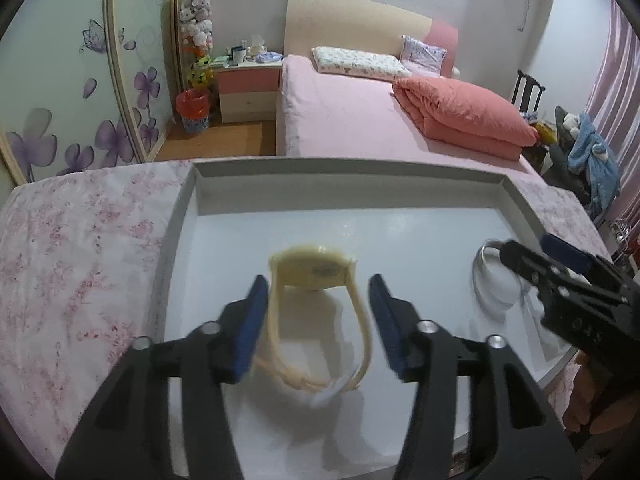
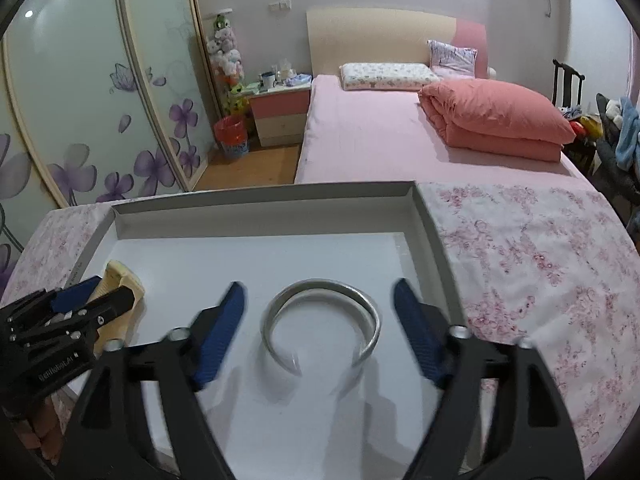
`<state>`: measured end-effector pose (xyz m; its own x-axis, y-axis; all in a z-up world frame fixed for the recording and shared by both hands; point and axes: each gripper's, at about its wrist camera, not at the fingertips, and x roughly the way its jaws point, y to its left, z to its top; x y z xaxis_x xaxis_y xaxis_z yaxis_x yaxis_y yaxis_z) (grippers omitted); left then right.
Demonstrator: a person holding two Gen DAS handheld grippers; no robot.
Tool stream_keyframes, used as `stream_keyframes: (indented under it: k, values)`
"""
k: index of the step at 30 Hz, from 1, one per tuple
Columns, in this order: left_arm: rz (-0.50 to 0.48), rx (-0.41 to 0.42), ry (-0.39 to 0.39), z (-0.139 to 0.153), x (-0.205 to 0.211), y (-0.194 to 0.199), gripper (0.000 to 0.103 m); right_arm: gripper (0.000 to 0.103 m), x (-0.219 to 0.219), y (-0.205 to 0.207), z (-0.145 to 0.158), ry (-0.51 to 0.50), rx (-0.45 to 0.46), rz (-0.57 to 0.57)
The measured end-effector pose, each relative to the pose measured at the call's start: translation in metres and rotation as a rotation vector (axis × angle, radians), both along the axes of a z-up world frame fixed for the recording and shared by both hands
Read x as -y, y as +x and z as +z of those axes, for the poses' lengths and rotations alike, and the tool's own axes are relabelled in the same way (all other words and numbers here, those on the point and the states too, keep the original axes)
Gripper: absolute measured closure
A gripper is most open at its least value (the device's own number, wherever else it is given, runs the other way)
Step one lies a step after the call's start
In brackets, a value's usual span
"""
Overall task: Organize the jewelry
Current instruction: 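Carry the watch and bangle into the grey tray and open both tools, then grasp the silver ring with the left tool while the right tool approaches the silver hoop bangle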
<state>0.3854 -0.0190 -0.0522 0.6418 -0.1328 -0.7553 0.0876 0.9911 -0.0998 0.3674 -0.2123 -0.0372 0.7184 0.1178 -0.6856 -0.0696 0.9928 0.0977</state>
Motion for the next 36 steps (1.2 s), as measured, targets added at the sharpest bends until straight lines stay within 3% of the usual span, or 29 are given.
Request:
stream_keyframes:
  k: [6,14,19,24,29,36]
  values:
    - [0.033,0.053,-0.041,0.025,-0.023,-0.024,0.045,0.021,0.010,-0.034,0.025,0.029,0.075,0.009]
    - [0.057,0.123,-0.014,0.049,-0.067,-0.107,0.045,0.021,0.023,-0.113,0.051,0.106,0.178,0.028]
    - [0.028,0.092,0.002,0.033,-0.075,-0.161,0.045,0.021,0.021,-0.157,0.049,0.096,0.196,0.051]
    - [-0.051,0.029,0.043,0.011,-0.057,-0.190,0.046,0.021,0.018,-0.184,0.034,0.099,0.161,0.055]
    - [-0.107,-0.030,0.110,-0.010,-0.033,-0.194,0.051,0.021,0.021,-0.196,0.023,0.113,0.127,0.050]
    - [-0.087,-0.060,0.130,-0.023,-0.026,-0.182,0.060,0.021,0.028,-0.205,0.019,0.119,0.114,0.031]
